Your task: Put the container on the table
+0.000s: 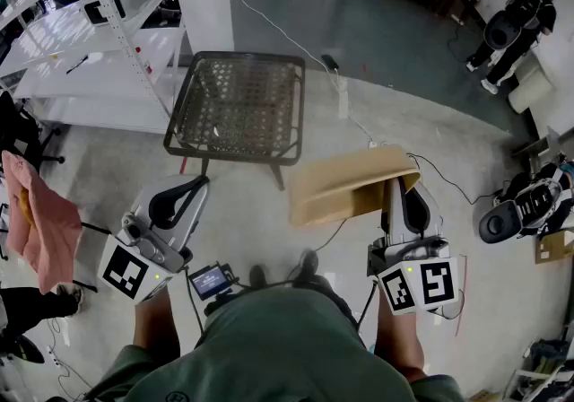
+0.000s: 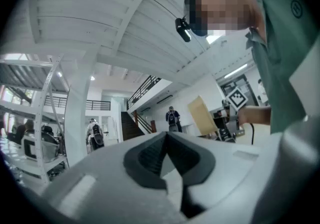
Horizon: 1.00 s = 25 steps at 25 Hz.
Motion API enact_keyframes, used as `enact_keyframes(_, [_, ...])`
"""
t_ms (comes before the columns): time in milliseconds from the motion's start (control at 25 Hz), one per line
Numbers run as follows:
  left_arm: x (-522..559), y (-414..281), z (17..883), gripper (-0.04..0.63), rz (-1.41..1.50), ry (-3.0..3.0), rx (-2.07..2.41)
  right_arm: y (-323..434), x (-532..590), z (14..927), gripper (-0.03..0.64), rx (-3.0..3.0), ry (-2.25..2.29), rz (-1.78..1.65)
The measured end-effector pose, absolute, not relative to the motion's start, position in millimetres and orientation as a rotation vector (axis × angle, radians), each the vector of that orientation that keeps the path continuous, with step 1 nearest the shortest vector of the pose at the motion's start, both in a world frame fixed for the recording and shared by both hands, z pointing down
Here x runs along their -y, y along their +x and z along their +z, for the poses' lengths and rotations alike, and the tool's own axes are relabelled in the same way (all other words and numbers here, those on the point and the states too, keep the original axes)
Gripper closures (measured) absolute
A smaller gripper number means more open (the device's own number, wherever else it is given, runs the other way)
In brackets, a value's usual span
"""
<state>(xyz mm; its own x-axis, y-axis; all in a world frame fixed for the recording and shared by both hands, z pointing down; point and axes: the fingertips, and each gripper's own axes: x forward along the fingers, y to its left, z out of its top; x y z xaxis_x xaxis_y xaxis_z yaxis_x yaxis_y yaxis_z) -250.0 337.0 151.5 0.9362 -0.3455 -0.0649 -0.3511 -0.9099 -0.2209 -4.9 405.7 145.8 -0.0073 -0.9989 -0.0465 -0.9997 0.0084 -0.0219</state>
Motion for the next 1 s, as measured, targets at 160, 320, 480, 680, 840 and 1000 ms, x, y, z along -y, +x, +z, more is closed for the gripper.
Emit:
enact_keyframes(160, [-330.0,-248.2,149.6,0.594,0.072,-2.858,-0.502,-8.8,-402.3,141.4,0.609,-2.187,-2.183,0.061])
enact_keyframes(320, [-329.4,-247.9,152.6,0.594,0.076,-2.864,-0.485,-9.3,-402.8,144.9,0.609,-2.179,-2.195,0.056])
enact_keyframes(480, [-331.6,-242.8,154.2,0.594,0.069,-2.872,-0.474,-5.4,-404.7,145.5,0.609,-2.178,-2.197,0.051])
enact_keyframes(680, [-326.1,-240.0,156.5,0.594,0.062,-2.882,-0.462,-3.9,-399.7,147.8,0.609,-2.178,-2.204,0.031])
enact_keyframes(840, [-320.3,-242.2,163.5,0.594,0.057,-2.893,-0.452,-5.9,-394.9,150.9,0.609,-2.176,-2.211,0.022])
enact_keyframes(1000, [-310.1,-246.8,164.0,0.594,0.074,-2.902,-0.453,-10.2,-386.7,150.8,0.609,-2.174,-2.215,0.015])
